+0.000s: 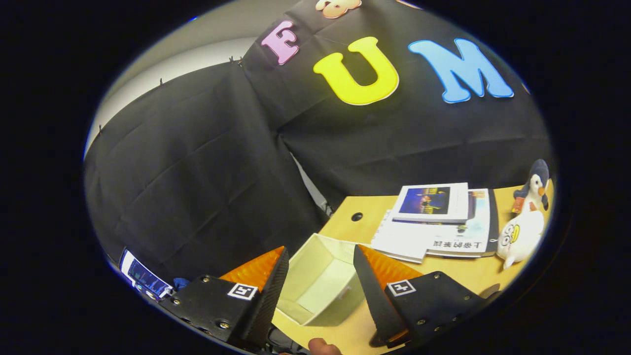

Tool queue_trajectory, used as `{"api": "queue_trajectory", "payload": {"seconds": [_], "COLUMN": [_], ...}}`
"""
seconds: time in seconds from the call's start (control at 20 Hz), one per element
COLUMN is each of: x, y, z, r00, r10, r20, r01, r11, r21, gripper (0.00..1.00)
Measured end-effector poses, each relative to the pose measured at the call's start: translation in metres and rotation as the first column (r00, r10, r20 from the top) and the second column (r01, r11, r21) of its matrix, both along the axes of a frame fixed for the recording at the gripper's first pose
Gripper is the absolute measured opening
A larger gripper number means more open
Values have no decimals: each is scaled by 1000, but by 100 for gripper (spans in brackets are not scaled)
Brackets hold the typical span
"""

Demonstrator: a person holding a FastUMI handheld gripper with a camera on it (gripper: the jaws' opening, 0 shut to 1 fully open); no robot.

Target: Open the storage box then place both shoes into the box .Put the left shoe in first, then the right shoe, with the right side of both shoes facing outward in a uniform manner.

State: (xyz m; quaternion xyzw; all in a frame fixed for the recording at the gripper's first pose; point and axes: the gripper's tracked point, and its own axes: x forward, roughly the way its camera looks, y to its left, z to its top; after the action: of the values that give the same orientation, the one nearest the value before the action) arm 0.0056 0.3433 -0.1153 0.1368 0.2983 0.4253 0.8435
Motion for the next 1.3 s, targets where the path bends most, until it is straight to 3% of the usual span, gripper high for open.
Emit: {"api": "queue_trajectory", "payload": {"seconds": [0.35, 0.6, 1.0, 1.3], "x": [-8, -20, -64, -65], "y": [-60, -84, -97, -108], "z": [-54, -107, -217, -268], "r00": [992, 983, 956, 931], "r10": [-122, -167, -170, -217], "r20": [-36, -78, -241, -293], "r01": [118, 148, 68, 60], "r11": [988, 966, 922, 884], "r21": [-97, -211, -380, -463], "gripper": [81, 81, 81, 81]}}
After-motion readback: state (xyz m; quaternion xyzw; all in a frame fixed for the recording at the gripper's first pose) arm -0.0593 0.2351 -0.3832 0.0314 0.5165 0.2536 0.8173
